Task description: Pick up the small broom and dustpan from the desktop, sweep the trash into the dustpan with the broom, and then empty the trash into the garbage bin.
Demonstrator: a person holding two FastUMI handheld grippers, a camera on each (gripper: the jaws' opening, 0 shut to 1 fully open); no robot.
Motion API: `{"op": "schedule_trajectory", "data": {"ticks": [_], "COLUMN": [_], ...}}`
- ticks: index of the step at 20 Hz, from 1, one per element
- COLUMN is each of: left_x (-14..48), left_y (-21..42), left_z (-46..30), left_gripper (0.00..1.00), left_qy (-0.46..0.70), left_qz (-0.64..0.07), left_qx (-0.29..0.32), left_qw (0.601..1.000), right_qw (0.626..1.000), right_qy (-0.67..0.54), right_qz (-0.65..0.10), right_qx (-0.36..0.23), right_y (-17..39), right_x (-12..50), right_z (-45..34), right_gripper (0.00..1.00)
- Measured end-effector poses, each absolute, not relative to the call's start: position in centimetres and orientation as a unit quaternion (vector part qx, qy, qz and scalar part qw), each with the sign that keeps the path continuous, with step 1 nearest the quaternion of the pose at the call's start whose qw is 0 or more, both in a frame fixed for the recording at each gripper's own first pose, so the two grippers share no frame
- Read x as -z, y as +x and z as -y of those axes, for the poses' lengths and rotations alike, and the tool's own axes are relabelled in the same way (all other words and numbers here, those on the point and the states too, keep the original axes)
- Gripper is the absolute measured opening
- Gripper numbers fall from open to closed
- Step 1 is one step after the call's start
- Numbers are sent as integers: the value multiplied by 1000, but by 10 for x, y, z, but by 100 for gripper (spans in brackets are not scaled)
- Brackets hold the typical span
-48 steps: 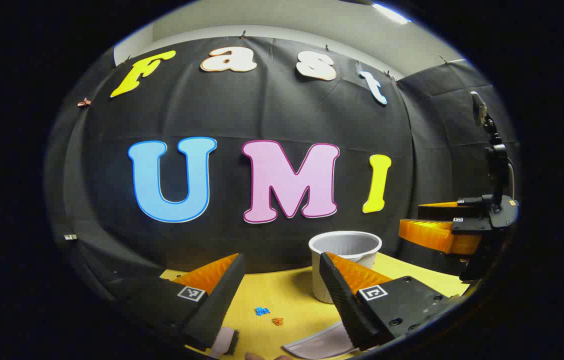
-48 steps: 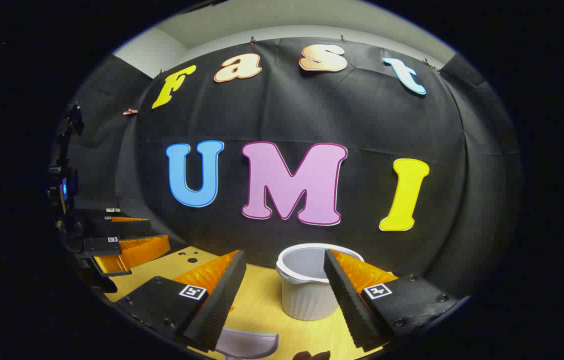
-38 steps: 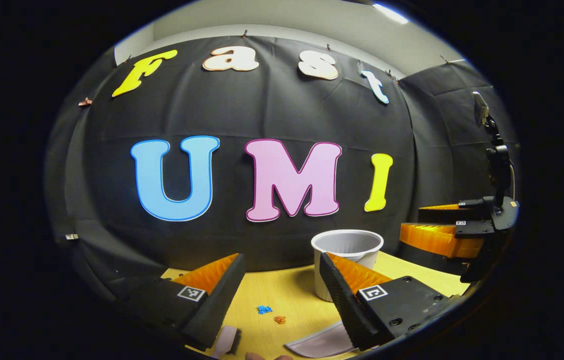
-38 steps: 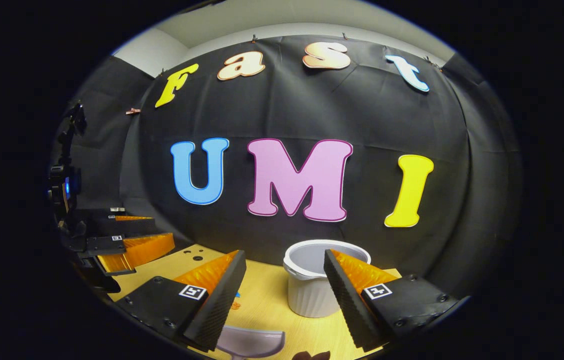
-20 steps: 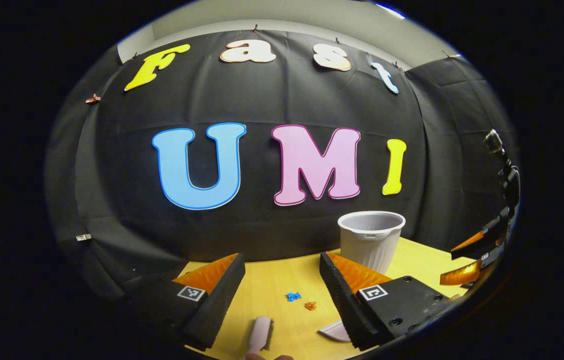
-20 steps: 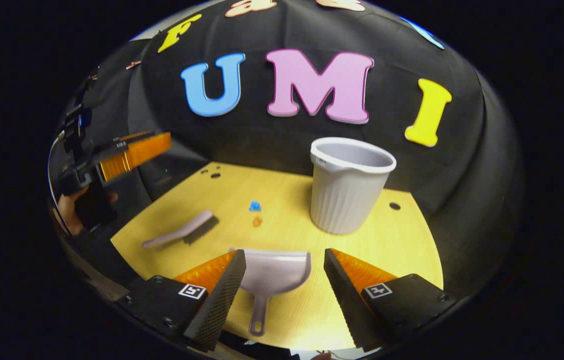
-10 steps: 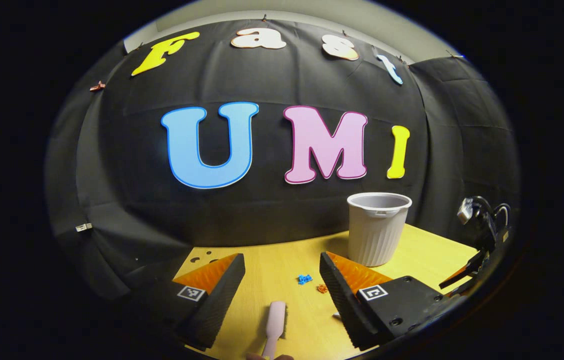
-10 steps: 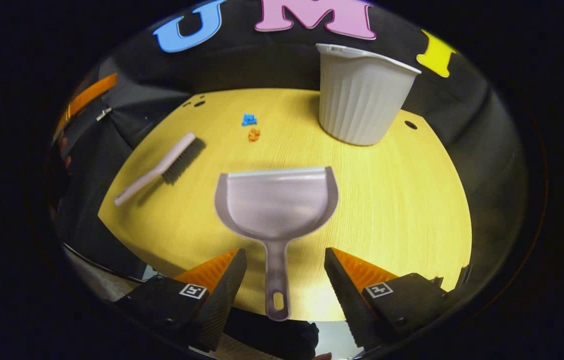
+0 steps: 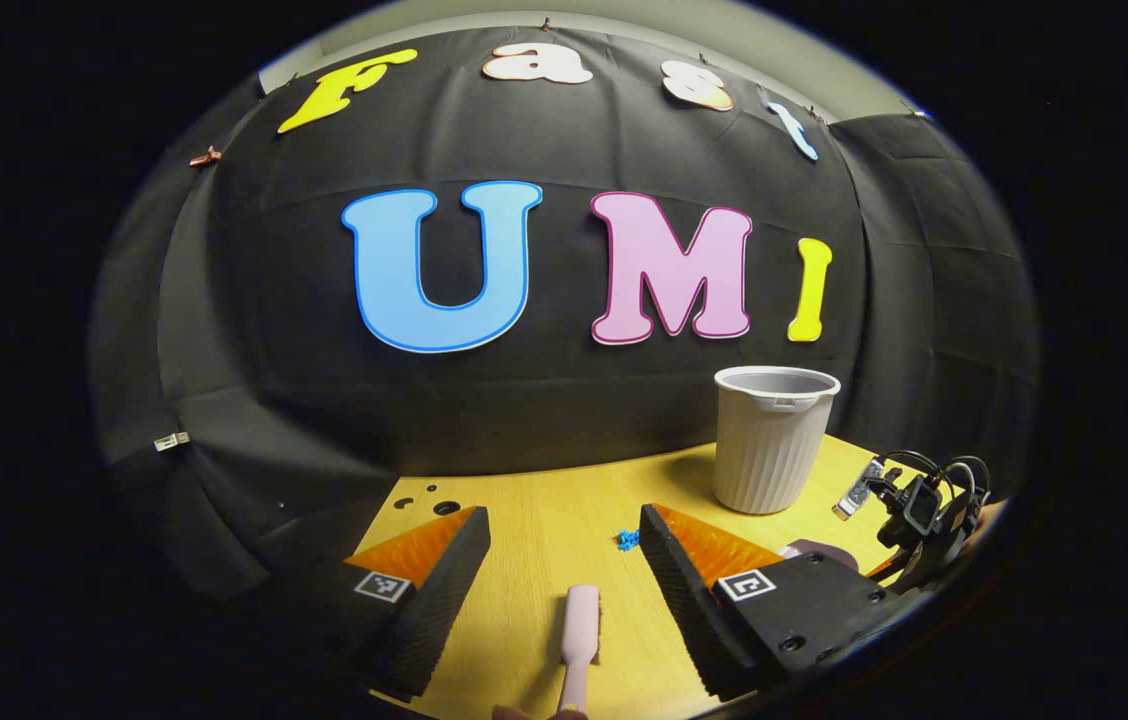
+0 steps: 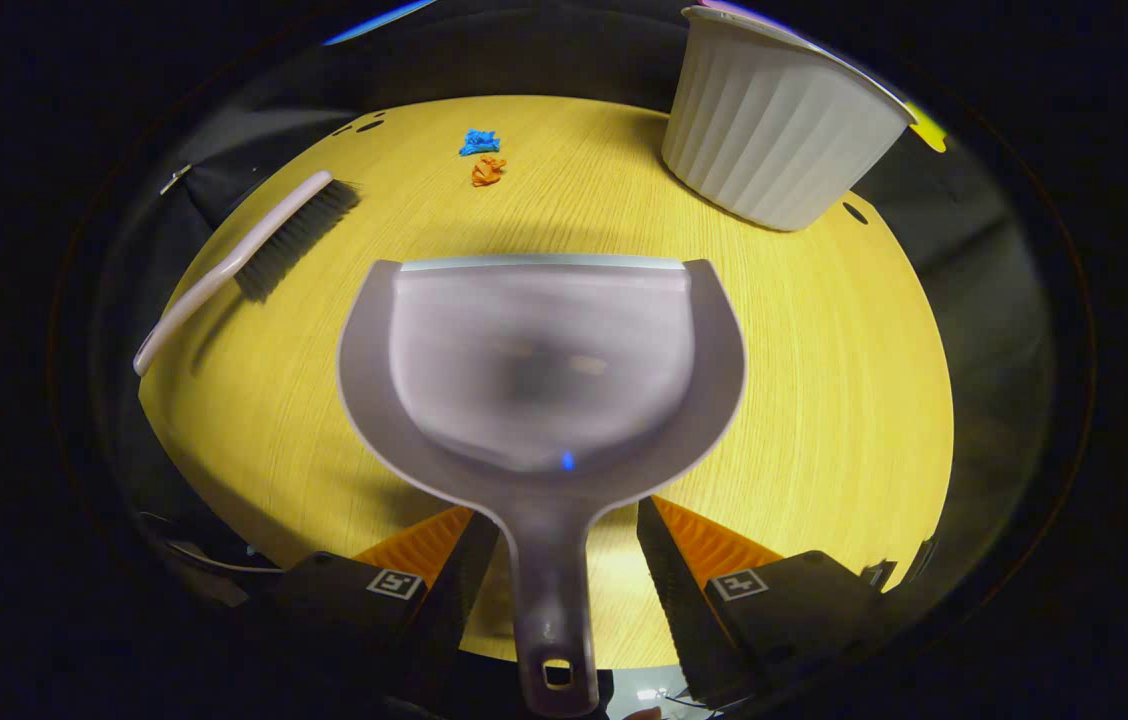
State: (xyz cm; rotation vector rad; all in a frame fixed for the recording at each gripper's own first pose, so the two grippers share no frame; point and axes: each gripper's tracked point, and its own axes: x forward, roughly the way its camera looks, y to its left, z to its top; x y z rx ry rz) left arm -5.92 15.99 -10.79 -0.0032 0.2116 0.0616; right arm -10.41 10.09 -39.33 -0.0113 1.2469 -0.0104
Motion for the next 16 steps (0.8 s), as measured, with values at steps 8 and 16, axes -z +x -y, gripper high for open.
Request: {"op": "schedule_trajectory", "data": {"ticks": [8, 16], "left_x": [130, 171], "left_y": [-67, -79], "left_z": [-173, -163], "left_gripper": [96, 96], "left_qy": [-13, -27], "left_qz": [-134, -194], "left_qx": [-41, -33], "left_qw": [990, 980], "right_qw": [808, 815], "right_qy": [40, 24], "right_qz": [-587, -579], "right_qx": [3, -24], "right_y": [-87, -88], "right_x": [398, 397], "right_z": [-108, -106], "right_gripper": [58, 37]}}
